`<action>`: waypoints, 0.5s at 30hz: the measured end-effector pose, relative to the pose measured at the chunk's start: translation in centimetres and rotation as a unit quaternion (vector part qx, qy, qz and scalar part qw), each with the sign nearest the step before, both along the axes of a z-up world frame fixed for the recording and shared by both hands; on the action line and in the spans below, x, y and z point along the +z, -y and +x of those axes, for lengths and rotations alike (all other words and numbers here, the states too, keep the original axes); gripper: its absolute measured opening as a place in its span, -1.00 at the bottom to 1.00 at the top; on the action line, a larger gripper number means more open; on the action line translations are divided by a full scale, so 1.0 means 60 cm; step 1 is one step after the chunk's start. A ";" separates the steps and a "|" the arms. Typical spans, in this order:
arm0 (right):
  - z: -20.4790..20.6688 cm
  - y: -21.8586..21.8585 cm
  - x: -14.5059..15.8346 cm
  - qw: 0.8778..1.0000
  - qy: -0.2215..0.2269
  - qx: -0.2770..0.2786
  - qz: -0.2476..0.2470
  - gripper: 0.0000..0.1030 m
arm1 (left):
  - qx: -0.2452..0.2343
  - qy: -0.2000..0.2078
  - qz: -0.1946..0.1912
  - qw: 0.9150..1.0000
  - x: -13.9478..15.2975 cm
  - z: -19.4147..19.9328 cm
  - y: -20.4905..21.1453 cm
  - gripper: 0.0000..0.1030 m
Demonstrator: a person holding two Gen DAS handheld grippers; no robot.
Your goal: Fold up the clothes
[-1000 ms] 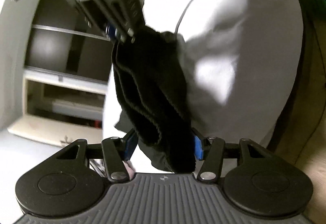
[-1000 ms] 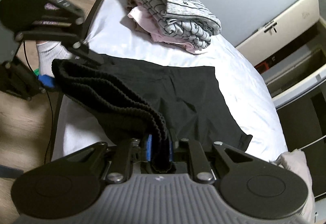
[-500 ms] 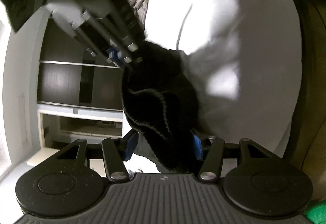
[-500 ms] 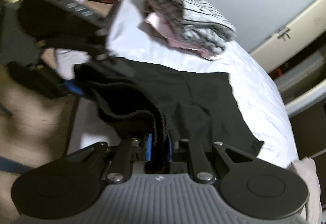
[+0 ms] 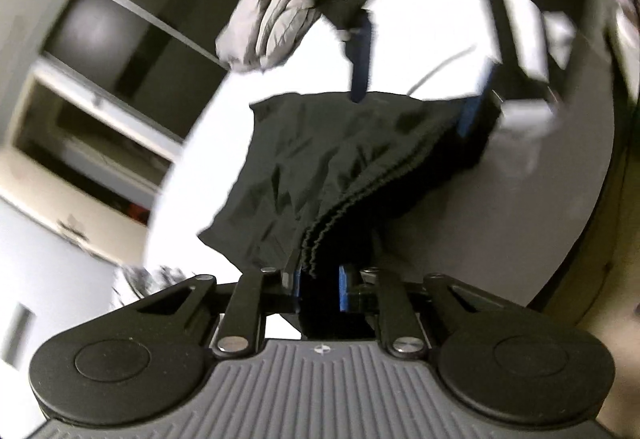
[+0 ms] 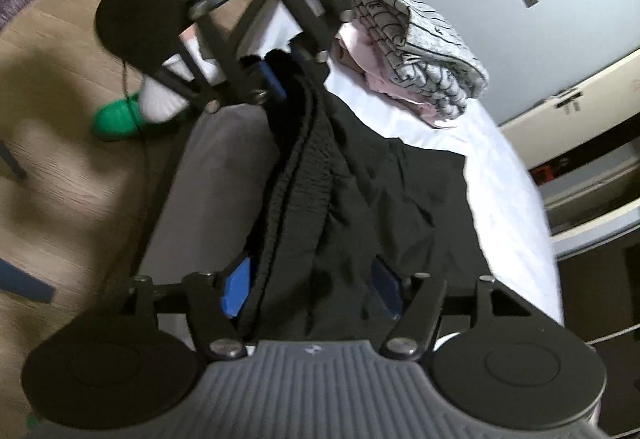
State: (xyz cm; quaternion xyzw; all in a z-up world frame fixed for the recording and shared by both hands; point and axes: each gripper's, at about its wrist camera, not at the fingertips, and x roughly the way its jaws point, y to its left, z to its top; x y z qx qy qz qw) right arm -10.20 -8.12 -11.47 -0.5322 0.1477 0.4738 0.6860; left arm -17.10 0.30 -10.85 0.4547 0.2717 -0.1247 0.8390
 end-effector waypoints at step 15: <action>-0.026 -0.039 -0.036 0.994 0.067 -0.087 -0.003 0.61 | 0.122 -0.175 -0.227 0.950 0.113 0.137 -0.095 -0.75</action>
